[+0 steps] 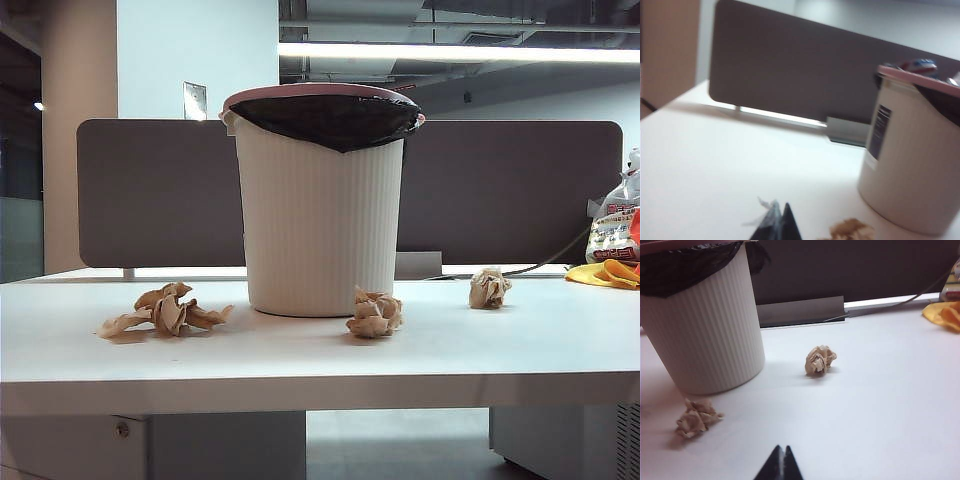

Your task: Pick up all the trash on the table and put it in the trash can.

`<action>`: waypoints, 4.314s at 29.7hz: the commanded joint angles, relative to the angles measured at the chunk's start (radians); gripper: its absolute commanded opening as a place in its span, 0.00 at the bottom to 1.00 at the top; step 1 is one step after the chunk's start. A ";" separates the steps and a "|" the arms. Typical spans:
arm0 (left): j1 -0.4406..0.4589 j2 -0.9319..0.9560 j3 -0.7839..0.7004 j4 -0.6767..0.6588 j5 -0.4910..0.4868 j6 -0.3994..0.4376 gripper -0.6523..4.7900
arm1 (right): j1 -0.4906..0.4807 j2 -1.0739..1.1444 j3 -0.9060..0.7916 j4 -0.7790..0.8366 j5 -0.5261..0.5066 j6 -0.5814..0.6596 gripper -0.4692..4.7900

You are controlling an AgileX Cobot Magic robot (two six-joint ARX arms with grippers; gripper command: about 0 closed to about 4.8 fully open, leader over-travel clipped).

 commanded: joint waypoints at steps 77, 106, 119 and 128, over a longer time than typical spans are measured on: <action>-0.231 1.513 0.908 -0.177 0.159 0.159 0.29 | 0.801 1.171 1.033 -0.257 0.043 0.013 0.07; -0.231 1.810 1.013 -0.188 0.147 0.152 0.11 | 0.734 1.168 1.034 -0.258 -0.006 0.013 0.07; -0.260 1.577 1.140 -0.218 0.256 -0.003 0.11 | 0.626 1.027 1.081 -0.289 0.008 0.002 0.07; -0.353 1.374 1.242 -0.023 0.226 0.009 0.11 | 0.481 0.982 1.204 -0.336 0.020 -0.108 0.07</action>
